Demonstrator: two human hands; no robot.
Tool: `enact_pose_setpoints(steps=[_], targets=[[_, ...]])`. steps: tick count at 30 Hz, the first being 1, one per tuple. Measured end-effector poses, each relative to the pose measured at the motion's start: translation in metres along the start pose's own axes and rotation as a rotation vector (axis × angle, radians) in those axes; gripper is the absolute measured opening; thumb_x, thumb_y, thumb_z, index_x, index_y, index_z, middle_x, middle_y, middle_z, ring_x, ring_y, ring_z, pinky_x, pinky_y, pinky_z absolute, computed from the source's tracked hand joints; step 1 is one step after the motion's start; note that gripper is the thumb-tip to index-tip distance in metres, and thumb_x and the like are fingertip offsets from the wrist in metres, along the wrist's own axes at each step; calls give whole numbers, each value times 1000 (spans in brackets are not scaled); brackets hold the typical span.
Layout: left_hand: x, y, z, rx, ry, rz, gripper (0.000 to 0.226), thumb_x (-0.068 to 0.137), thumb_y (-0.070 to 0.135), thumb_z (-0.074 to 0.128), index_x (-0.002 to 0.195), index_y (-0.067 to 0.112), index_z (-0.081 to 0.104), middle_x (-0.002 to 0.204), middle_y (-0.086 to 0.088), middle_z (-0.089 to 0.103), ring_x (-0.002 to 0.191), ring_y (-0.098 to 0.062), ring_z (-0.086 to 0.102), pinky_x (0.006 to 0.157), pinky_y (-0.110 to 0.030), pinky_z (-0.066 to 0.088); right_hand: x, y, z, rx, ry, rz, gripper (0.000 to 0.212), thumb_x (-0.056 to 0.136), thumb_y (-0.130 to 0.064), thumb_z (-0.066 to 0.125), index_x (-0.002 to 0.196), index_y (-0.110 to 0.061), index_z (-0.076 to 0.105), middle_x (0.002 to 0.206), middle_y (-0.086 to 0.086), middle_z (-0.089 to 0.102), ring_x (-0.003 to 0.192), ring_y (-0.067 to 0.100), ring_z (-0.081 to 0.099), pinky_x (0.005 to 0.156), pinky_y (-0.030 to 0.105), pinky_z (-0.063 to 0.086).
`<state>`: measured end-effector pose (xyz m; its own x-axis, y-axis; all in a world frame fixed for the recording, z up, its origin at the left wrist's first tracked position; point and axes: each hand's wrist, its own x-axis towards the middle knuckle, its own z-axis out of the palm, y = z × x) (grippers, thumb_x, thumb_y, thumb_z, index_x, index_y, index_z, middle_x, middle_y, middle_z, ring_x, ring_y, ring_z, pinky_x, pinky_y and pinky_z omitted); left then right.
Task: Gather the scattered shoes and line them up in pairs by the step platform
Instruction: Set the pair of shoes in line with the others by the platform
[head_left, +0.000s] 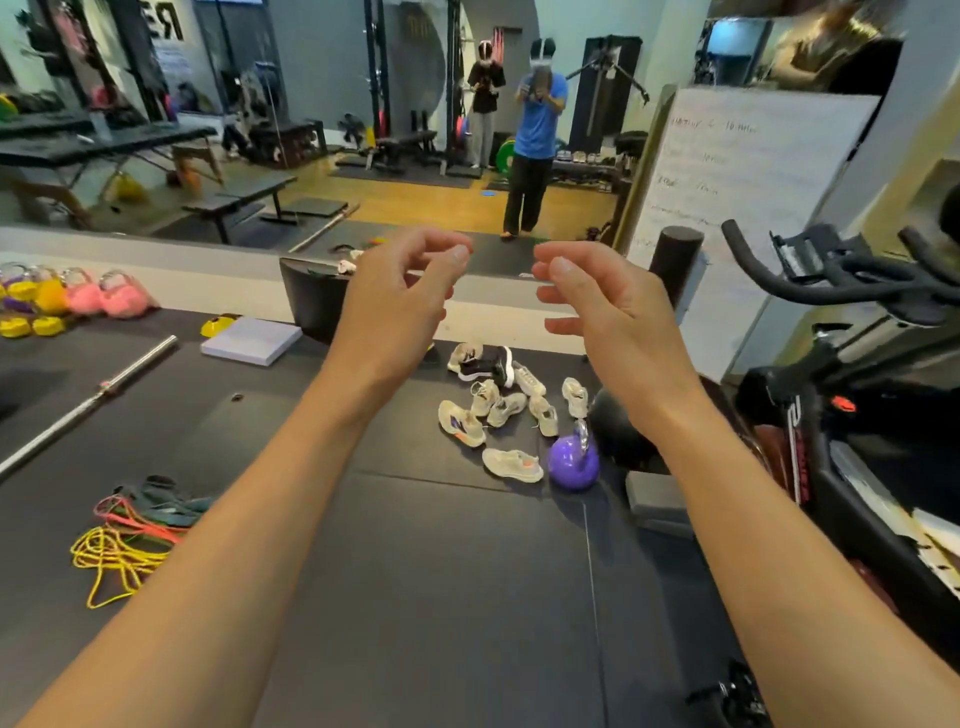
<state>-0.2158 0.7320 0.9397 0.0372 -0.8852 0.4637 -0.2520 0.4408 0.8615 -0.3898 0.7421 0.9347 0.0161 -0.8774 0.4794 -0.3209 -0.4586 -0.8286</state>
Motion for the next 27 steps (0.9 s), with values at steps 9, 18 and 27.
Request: enact_pose_setpoints(steps=[9,18,27], targets=[[238,-132,46,-22,-58,-42,19,93,26,53,103,21,67,96,2,66,94,-15,61,88,-42,51,208,121,55,-53,74,122,29,99,-29,45,123,-23,60,113,-10,63,102,5,60,82,28,56],[427,-265,110,43,-118,-74,17,95,23,52,103,22,66,96,5,65,93,-11,59,91,-40,51,392,263,67,-37,115,179,29,99,-29,46,123,-21,61,112,-10,64,101,4,60,81,25,55],[588,-421,174,112,-123,-284,14,94,26,52,99,23,65,87,11,62,88,-9,58,86,-35,50,562,425,121,24,23,333,26,99,-26,46,119,-20,61,105,-4,66,97,13,62,81,34,57]])
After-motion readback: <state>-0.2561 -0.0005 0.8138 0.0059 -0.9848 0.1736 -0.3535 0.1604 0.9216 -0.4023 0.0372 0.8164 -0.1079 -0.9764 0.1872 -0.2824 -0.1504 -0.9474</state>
